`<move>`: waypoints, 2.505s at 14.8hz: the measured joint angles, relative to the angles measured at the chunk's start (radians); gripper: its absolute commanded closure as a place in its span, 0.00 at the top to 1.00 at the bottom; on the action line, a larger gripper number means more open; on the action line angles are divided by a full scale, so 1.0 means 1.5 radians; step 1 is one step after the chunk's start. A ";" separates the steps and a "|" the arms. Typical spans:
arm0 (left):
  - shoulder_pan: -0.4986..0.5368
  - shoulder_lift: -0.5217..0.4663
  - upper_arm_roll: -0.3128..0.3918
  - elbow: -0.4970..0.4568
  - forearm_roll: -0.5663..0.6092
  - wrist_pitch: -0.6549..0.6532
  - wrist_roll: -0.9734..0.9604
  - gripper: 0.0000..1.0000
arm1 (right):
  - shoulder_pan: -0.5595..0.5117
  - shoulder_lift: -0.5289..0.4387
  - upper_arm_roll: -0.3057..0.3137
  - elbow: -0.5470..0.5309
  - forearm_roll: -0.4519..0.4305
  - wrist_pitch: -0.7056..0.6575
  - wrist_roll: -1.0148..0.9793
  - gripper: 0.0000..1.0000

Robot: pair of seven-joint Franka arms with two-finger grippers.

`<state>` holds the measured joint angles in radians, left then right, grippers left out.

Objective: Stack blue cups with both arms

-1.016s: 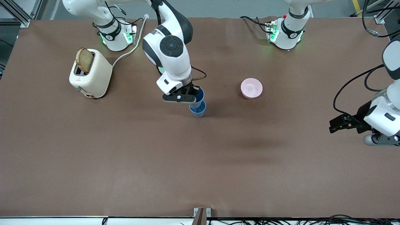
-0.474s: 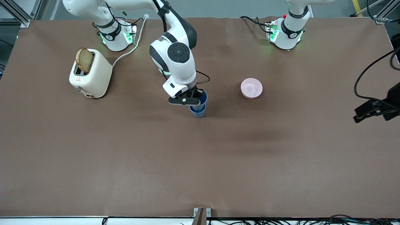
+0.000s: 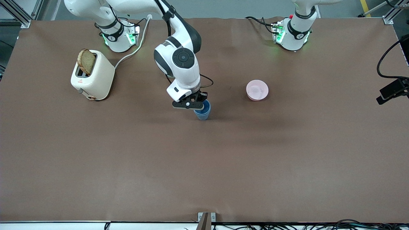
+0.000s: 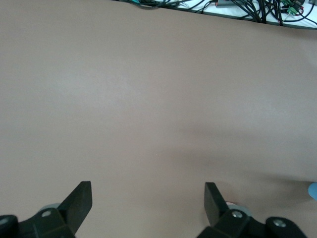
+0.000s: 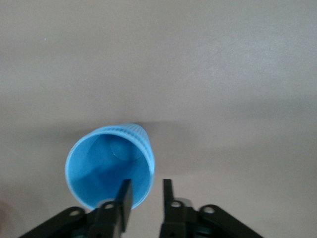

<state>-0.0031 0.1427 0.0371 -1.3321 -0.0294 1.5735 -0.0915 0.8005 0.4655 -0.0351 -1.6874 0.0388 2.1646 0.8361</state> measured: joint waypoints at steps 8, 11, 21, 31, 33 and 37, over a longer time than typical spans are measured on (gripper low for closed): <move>0.002 -0.066 -0.007 -0.126 -0.016 0.087 0.001 1.00 | -0.103 -0.115 -0.020 0.015 -0.002 -0.080 -0.067 1.00; 0.005 -0.072 -0.006 -0.132 -0.016 0.087 0.001 1.00 | -0.224 -0.205 -0.024 0.014 -0.002 -0.165 -0.185 1.00; 0.002 -0.072 -0.007 -0.141 -0.016 0.087 0.006 1.00 | -0.554 -0.291 -0.026 0.062 -0.002 -0.296 -0.511 1.00; -0.003 -0.072 -0.014 -0.136 -0.016 0.060 0.006 1.00 | -0.567 -0.340 -0.010 0.107 -0.002 -0.450 -0.538 1.00; -0.003 -0.073 -0.014 -0.135 -0.016 0.055 0.005 1.00 | -0.566 -0.336 -0.009 0.105 -0.002 -0.443 -0.540 1.00; 0.000 -0.080 -0.014 -0.130 -0.016 -0.002 0.004 1.00 | -0.566 -0.330 -0.008 0.105 -0.002 -0.438 -0.555 1.00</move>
<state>-0.0033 0.0221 0.0163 -1.5278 -0.0535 1.5707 -0.0849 -0.0490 -0.0287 -0.0472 -1.5292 0.0353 1.5072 0.0036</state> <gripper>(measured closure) 0.000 0.000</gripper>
